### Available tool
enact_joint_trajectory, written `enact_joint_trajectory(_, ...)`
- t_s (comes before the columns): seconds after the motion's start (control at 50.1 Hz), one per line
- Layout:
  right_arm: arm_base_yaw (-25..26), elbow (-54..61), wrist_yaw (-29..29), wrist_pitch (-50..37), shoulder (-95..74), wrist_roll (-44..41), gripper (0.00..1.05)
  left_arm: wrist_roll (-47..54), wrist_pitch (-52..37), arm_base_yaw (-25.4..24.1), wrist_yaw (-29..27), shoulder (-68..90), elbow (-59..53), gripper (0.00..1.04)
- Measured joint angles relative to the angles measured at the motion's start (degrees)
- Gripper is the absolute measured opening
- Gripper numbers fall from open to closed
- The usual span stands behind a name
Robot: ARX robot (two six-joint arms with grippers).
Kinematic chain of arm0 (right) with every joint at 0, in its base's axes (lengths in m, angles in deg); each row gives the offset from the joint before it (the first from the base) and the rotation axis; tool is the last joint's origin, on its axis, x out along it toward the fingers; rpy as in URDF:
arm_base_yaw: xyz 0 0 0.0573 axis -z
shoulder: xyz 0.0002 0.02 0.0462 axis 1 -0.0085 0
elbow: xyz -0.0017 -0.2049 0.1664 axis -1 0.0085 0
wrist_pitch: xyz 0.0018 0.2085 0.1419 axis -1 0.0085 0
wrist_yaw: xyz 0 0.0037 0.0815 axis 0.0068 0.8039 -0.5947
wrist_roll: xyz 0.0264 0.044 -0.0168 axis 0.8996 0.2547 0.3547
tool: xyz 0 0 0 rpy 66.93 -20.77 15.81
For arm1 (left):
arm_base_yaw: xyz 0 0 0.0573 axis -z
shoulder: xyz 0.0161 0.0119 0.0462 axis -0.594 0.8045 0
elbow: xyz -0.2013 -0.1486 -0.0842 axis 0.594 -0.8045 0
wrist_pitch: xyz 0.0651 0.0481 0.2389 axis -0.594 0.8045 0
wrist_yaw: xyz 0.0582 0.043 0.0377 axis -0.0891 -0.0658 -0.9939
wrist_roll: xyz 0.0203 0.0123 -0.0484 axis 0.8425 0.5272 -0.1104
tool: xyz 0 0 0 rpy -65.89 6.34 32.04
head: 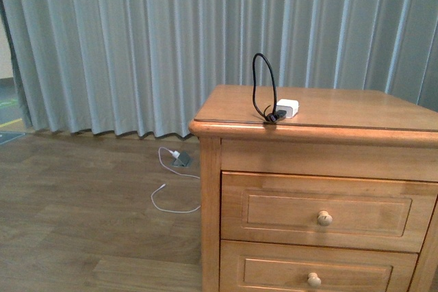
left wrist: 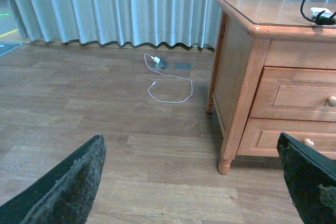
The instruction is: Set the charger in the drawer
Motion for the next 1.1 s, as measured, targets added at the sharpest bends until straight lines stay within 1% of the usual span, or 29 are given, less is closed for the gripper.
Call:
enact_joint_trajectory(0.06,0.0,0.0,0.0,0.0,0.0,0.0,0.9,0.0,0.0,0.0,0.0,0.0,0.0,0.99)
enact_joint_trajectory(0.08,0.0,0.0,0.0,0.0,0.0,0.0,0.96,0.02,0.0,0.0,0.0,0.0,0.0,0.99)
enact_joint_trajectory(0.1,0.0,0.0,0.0,0.0,0.0,0.07,0.98,0.0,0.0,0.0,0.0,0.0,0.0,0.99)
enact_joint_trajectory(0.14,0.0,0.0,0.0,0.0,0.0,0.07,0.99,0.0,0.0,0.0,0.0,0.0,0.0,0.99)
enact_joint_trajectory(0.2,0.0,0.0,0.0,0.0,0.0,0.04,0.96,0.0,0.0,0.0,0.0,0.0,0.0,0.99)
enact_joint_trajectory(0.858,0.0,0.0,0.0,0.0,0.0,0.04,0.97,0.0,0.0,0.0,0.0,0.0,0.0,0.99)
enact_joint_trajectory(0.898,-1.09,-0.46,3.78,1.79,-0.7,-1.18,0.97,0.0,0.0,0.0,0.0,0.0,0.0,0.99)
enact_joint_trajectory(0.938,-3.5,-1.64,9.86,5.35,-2.6,-2.73,0.97,0.02,0.0,0.0,0.0,0.0,0.0,0.99)
enact_joint_trajectory(0.998,-6.08,-2.23,15.23,7.34,-5.07,-3.58,0.97,0.0,0.0,0.0,0.0,0.0,0.0,0.99)
enact_joint_trajectory(1.038,-7.28,-2.29,16.61,7.69,-6.62,-3.98,0.97,0.0,0.0,0.0,0.0,0.0,0.0,0.99)
enact_joint_trajectory(1.098,-8.31,-2.91,16.72,7.58,-8.76,-3.85,0.97,0.0,0.0,0.0,0.0,0.0,0.0,0.99)
